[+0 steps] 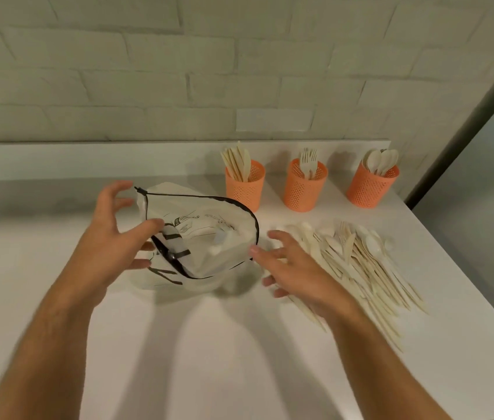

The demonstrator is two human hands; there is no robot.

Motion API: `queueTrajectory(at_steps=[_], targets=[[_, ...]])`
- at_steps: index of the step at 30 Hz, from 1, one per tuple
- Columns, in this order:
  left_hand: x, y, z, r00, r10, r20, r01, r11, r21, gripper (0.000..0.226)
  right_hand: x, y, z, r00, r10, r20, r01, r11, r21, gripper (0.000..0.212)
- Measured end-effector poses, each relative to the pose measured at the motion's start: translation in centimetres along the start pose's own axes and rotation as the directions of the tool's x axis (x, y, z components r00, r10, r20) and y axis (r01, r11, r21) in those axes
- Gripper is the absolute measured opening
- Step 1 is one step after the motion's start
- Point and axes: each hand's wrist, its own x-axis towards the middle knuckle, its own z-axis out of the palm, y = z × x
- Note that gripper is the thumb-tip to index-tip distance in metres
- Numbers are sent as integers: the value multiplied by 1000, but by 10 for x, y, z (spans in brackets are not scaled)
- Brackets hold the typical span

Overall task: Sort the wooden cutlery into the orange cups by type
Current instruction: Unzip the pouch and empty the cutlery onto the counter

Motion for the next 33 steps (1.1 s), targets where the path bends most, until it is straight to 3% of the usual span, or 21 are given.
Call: queueTrajectory(at_steps=[1,3,6,9,12,13,15,17,19,21,23,24,27,30,33], targets=[[5,-1,-1,998,2,61,1,998,-55,64,9,-2,14,998,7,66,-17,987,158,58],[10,-4,-5,992,22,125,-9,995,-103,67,28,-6,34,997,-26,68,-1,930,369,52],[12,-17,-21,997,72,-39,-74,997,-30,52,51,-16,46,990,-124,-63,139,903,407,45],[8,-33,-36,970,119,-213,-101,991,91,37,69,-27,47,908,-369,-200,404,898,174,40],[4,-58,-45,971,193,-139,-130,920,371,40,81,-30,55,840,-536,-78,523,840,-144,46],[3,-68,-49,983,176,-60,-134,895,425,38,87,-27,55,848,-528,34,520,820,-239,37],[-4,-80,-58,990,-8,139,-54,898,436,31,85,-28,48,916,-312,254,390,844,-368,6],[-13,-86,-62,939,-187,288,32,883,469,53,81,-30,42,951,-164,263,255,897,-361,39],[-15,-86,-53,962,-185,201,53,849,526,59,85,-29,51,951,-304,50,295,848,-441,58],[-14,-88,-35,1000,9,-3,-4,747,665,51,87,-26,74,862,-504,-60,395,740,-545,41],[-13,-98,-16,971,229,-72,-88,618,781,30,89,-15,97,821,-568,61,502,666,-553,30],[-12,-103,-9,961,268,-68,-106,581,807,32,89,-8,106,819,-557,139,527,632,-568,42],[-3,-126,8,989,146,-11,-74,563,823,63,98,17,125,834,-512,206,502,550,-667,63],[6,-148,13,999,-17,-32,36,569,822,57,105,31,134,860,-468,205,433,453,-779,56],[12,-152,12,997,-70,-40,69,490,869,53,115,35,140,874,-436,213,399,397,-827,53]])
